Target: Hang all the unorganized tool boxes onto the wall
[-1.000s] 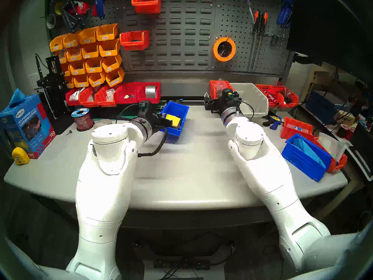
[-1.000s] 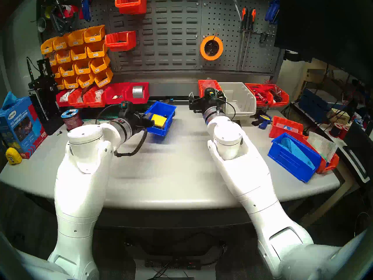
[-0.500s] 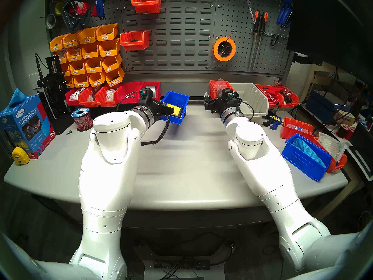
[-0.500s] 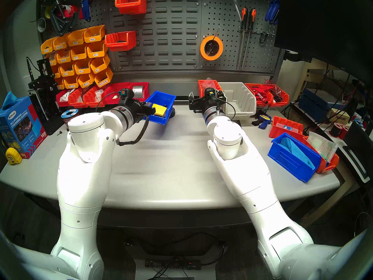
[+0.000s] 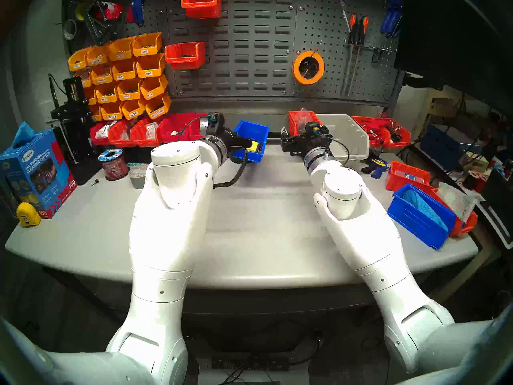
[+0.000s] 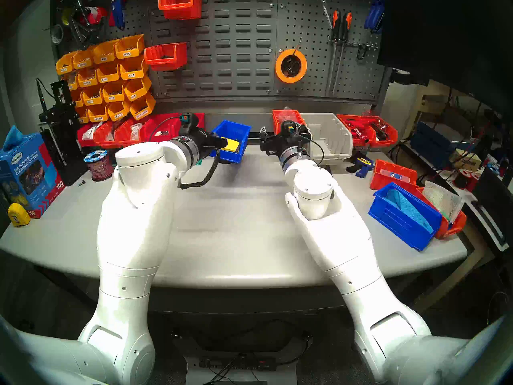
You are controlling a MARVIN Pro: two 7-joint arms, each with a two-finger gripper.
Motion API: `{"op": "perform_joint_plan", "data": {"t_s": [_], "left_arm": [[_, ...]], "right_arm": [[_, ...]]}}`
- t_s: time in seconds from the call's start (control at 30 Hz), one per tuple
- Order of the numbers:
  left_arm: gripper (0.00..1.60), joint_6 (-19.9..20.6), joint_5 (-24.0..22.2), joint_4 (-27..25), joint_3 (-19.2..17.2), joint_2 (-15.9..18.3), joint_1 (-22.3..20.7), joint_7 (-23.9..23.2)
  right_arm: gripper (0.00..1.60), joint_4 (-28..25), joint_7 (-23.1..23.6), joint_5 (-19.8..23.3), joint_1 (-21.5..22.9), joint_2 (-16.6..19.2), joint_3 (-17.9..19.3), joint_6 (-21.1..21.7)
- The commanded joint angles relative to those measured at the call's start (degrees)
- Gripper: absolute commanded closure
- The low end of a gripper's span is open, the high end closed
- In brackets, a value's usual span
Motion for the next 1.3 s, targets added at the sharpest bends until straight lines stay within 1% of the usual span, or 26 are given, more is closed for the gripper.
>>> {"op": "perform_joint_plan", "data": {"t_s": [0.0,0.27,0.47,0.67,0.87,1.27], "left_arm": [[1.60,-1.6,-0.9,2.1,-1.0,-4.6,-6.1,1.9],[1.60,-2.5,-1.5,5.1,-1.1,-7.1,-7.6,4.1],[1.60,-3.1,-2.0,5.8,-1.1,-8.5,-8.0,5.3],[1.60,-3.5,-2.5,6.6,-0.7,-10.2,-10.1,6.8],[1.60,-3.7,-2.7,7.5,-0.4,-11.2,-11.7,7.9],[1.60,-6.2,-3.2,12.0,-0.8,-12.2,-14.8,9.9]], "right_arm": [[0.00,-0.9,0.1,-0.1,0.4,0.0,0.0,-0.2],[0.00,-0.9,0.1,-0.1,0.4,0.0,0.0,-0.2],[0.00,-0.9,0.1,-0.1,0.4,0.0,0.0,-0.2],[0.00,-0.9,0.1,-0.1,0.4,0.0,0.0,-0.2],[0.00,-0.9,0.1,-0.1,0.4,0.0,0.0,-0.2],[0.00,-0.9,0.1,-0.1,0.4,0.0,0.0,-0.2]]}}
